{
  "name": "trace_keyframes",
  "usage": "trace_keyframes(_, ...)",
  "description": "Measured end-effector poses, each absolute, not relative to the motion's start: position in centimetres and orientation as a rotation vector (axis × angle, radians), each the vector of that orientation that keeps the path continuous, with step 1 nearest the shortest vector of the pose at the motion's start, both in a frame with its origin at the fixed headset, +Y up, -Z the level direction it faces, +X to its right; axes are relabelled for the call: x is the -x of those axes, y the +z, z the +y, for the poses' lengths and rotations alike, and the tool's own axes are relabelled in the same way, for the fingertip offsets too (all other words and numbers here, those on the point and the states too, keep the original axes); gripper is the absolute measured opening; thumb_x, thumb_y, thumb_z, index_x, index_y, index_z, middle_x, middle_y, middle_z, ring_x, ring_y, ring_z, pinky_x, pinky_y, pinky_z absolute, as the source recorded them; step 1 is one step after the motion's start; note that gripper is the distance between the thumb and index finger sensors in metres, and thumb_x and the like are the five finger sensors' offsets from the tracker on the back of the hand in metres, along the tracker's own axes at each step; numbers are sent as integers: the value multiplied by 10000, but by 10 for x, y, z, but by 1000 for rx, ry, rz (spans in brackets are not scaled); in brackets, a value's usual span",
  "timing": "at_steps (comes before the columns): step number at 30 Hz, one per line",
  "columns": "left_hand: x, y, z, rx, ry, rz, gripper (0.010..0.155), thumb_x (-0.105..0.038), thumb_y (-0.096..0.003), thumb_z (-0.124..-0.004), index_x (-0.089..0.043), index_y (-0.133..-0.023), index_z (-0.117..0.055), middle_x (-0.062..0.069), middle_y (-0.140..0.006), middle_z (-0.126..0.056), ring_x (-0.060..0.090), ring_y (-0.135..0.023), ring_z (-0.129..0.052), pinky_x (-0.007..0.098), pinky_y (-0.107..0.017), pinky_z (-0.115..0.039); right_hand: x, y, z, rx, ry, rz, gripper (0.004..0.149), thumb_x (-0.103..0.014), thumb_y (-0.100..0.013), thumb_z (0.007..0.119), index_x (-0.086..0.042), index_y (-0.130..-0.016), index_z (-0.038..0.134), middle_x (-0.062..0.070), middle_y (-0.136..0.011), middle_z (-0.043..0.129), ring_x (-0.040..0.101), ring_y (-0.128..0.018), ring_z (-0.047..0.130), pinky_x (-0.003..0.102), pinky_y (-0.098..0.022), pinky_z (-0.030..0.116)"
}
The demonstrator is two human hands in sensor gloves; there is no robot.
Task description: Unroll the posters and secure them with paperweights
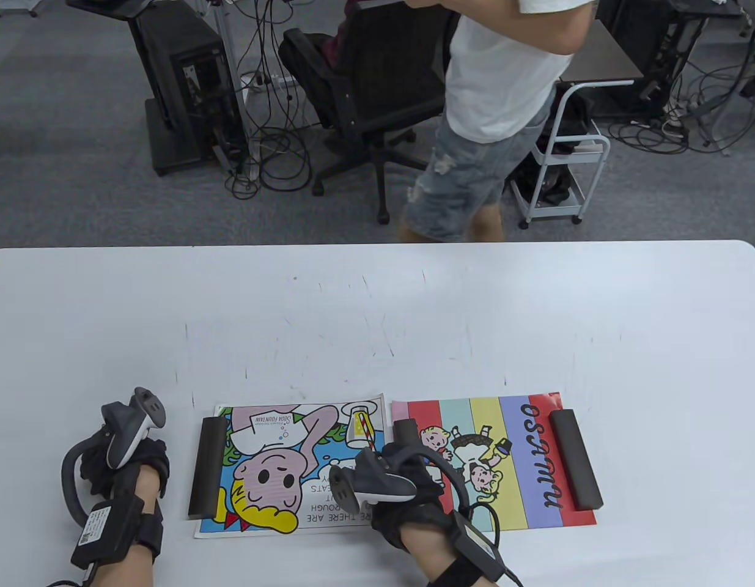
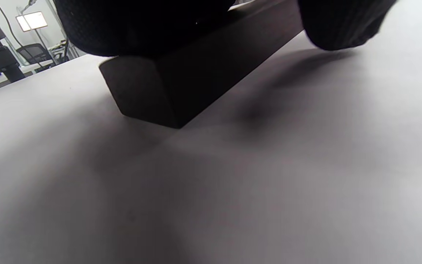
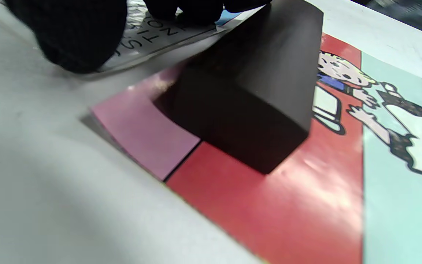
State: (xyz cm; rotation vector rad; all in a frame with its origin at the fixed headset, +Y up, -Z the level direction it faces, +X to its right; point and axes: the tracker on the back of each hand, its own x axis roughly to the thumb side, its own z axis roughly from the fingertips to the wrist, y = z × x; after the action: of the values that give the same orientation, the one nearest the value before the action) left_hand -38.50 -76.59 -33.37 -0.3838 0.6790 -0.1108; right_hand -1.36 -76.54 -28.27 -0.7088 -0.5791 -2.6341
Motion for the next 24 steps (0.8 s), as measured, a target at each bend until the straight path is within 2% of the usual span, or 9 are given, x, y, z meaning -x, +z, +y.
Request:
trace_keyframes(5, 387, -335, -764, 347, -145, 679, 680, -455, -437, -782, -135, -1010, -604, 142, -984, -737, 330, -842, -876, 474, -576, -775, 13, -283, -766, 713, -2637, -580, 808, -469, -349, 816, -249, -1006, 402, 71, -1132, 389, 346, -1038, 369, 549, -748, 368)
trace_keyframes(9, 387, -337, -767, 322, -133, 647, 682, -445, -419, -801, -84, -978, -651, 172, -888, -799, 317, -727, -924, 457, -515, -803, 11, -285, -765, 720, -2669, -593, 814, -482, -352, 838, -255, -1006, 411, 62, -1133, 394, 355, -1039, 353, 557, -748, 355)
trace_keyframes(12, 387, -330, -764, 286, -76, 644, 687, -449, -408, -807, -81, -970, -658, 170, -871, -806, 312, -705, -931, 447, -504, -808, 7, -287, -763, 726, -2701, -592, 835, -514, -340, 845, -258, -1009, 417, 57, -1138, 404, 369, -1038, 338, 566, -747, 343)
trace_keyframes(17, 383, -312, -745, 183, 113, 601, 691, -477, -405, -809, -75, -953, -687, 164, -835, -847, 283, -660, -985, 417, -464, -851, -7, -290, -731, 737, -2852, -439, 856, -530, -329, 853, -254, -1014, 421, 85, -1141, 383, 420, -1027, 342, 611, -736, 328)
trace_keyframes(21, 363, -302, -720, 131, 193, 494, 691, -497, -399, -828, -79, -939, -717, 156, -816, -879, 265, -636, -1028, 394, -435, -893, -24, -289, -695, 777, -3047, -276, 891, -550, -325, 851, -241, -1020, 388, 101, -1136, 389, 429, -1020, 387, 624, -732, 352)
trace_keyframes(24, 342, -296, -706, 124, 300, 406, 692, -512, -399, -836, -76, -926, -734, 153, -797, -897, 256, -611, -1055, 377, -408, -916, -40, -286, -673, 793, -3180, -78, 905, -595, -331, 820, -241, -1026, 362, 94, -1141, 405, 425, -1025, 423, 618, -734, 390)
